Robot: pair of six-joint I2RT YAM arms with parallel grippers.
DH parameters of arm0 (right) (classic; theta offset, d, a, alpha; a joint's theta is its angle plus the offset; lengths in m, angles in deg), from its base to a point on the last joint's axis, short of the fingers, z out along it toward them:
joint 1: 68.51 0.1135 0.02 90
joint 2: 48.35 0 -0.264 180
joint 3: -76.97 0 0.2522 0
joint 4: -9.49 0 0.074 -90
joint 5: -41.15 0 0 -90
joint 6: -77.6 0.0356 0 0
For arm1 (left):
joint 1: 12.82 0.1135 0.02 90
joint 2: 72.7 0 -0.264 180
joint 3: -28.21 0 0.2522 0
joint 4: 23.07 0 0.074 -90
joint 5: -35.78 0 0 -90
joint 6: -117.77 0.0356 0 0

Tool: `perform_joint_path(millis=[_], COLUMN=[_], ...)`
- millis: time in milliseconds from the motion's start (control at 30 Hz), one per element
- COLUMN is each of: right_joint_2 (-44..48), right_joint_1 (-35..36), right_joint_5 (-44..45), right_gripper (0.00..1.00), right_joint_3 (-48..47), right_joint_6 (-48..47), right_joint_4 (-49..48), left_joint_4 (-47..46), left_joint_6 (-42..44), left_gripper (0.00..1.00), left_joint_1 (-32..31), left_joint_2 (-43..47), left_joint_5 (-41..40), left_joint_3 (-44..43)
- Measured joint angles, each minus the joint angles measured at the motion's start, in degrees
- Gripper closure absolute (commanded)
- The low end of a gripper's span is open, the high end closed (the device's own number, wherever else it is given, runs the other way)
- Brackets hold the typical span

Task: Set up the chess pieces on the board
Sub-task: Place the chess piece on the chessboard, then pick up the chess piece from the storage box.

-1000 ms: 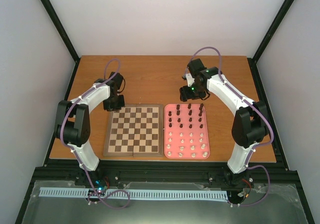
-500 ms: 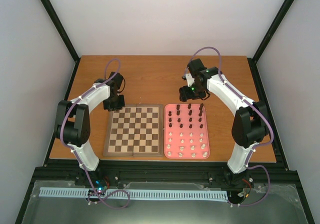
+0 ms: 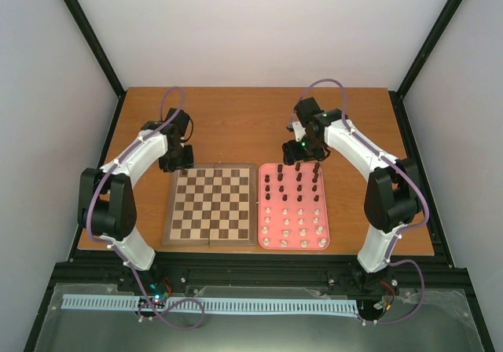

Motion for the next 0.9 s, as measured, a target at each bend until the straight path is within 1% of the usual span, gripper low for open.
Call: perform_joint_path(millis=[33, 100, 167, 233, 367, 533, 733, 900], right_joint_2=[0.0, 0.0, 0.0, 0.0, -1.8, -6.1, -10.4, -15.1], right_joint_1=[0.0, 0.0, 0.0, 0.1, 0.9, 2.8, 3.4, 3.5], right_joint_5=[0.0, -0.1, -0.2, -0.1, 0.0, 0.1, 0.2, 0.3], right_gripper=[0.24, 0.24, 0.25, 0.25, 0.26, 0.28, 0.32, 0.34], right_joint_3=[0.7, 1.9, 2.4, 2.3, 0.2, -3.0, -4.9, -8.9], right_joint_6=[0.0, 0.0, 0.0, 0.0, 0.0, 0.5, 1.3, 1.6], right_joint_4=[0.1, 0.2, 0.5, 0.6, 1.1, 1.0, 0.9, 1.0], left_joint_4=[0.4, 1.2, 1.7, 2.1, 2.7, 3.3, 4.2, 4.8], left_joint_6=[0.2, 0.5, 0.8, 1.0, 1.2, 1.6, 2.2, 2.7], left_gripper=[0.41, 0.39, 0.34, 0.33, 0.32, 0.31, 0.32, 0.32], left_joint_1=[0.0, 0.0, 0.0, 0.0, 0.0, 0.0, 0.0, 0.0], left_joint_2=[0.5, 1.3, 1.8, 2.2, 2.3, 2.3, 2.6, 3.6], left_joint_5=[0.0, 0.1, 0.2, 0.3, 0.7, 0.7, 0.7, 0.3], left_joint_3=[-0.5, -1.9, -3.3, -4.8, -6.7, -6.9, -7.0, -7.2])
